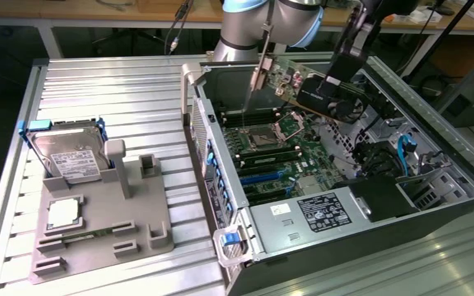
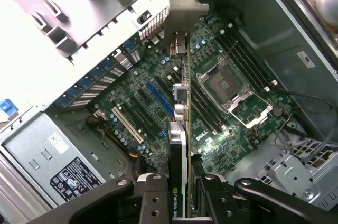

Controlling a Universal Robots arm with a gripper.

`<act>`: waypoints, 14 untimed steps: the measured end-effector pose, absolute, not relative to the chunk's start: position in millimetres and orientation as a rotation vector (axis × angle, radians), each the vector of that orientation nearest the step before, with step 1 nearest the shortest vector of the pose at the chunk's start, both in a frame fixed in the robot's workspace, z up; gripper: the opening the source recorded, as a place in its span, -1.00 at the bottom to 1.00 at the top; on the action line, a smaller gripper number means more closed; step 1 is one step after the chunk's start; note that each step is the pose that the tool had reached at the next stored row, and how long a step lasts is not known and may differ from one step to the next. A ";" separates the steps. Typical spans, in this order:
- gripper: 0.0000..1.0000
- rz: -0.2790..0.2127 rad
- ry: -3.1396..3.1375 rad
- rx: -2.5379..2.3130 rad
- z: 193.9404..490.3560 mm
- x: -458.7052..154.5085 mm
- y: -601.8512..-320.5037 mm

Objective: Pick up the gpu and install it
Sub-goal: 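Insert the gpu into the slot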

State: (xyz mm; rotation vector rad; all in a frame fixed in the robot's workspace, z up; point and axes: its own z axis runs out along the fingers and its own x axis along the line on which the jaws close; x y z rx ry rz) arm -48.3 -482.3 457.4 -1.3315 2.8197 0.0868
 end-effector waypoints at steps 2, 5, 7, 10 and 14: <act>-0.47 0.087 2.806 -1.362 457.3 -48.3 -482.3; -0.47 0.088 2.784 -1.409 457.3 -48.3 -482.3; -0.47 0.088 2.774 -1.429 457.3 -48.3 -482.3; -0.47 0.088 2.759 -1.458 457.3 -48.3 -482.3; -0.47 0.089 2.741 -1.493 457.4 -48.3 -482.3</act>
